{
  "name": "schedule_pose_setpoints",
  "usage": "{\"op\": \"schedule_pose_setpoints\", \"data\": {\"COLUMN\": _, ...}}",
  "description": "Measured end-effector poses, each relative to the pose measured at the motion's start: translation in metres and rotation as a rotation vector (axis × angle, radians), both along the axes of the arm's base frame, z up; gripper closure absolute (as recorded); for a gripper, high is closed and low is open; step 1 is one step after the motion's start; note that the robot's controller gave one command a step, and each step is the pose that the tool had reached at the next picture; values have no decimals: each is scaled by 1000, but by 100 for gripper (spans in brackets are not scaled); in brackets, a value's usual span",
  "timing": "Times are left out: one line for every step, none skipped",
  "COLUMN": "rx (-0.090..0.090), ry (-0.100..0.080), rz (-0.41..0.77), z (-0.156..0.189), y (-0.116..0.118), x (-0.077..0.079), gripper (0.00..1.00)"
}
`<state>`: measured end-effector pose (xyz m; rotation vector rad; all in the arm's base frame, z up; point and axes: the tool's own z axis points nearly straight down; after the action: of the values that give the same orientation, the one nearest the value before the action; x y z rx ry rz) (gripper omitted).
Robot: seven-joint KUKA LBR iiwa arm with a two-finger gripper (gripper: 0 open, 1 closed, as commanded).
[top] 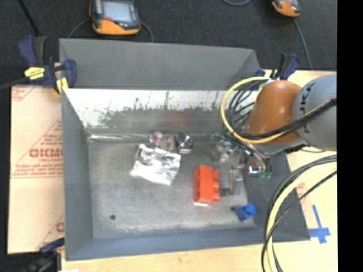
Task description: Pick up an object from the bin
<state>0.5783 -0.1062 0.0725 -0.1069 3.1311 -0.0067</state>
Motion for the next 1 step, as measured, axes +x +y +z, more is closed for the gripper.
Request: {"op": "schedule_pose_setpoints", "data": {"rx": 3, "ry": 7, "rz": 133, "z": -2, "y": 48, "x": -39, "gripper": 0}}
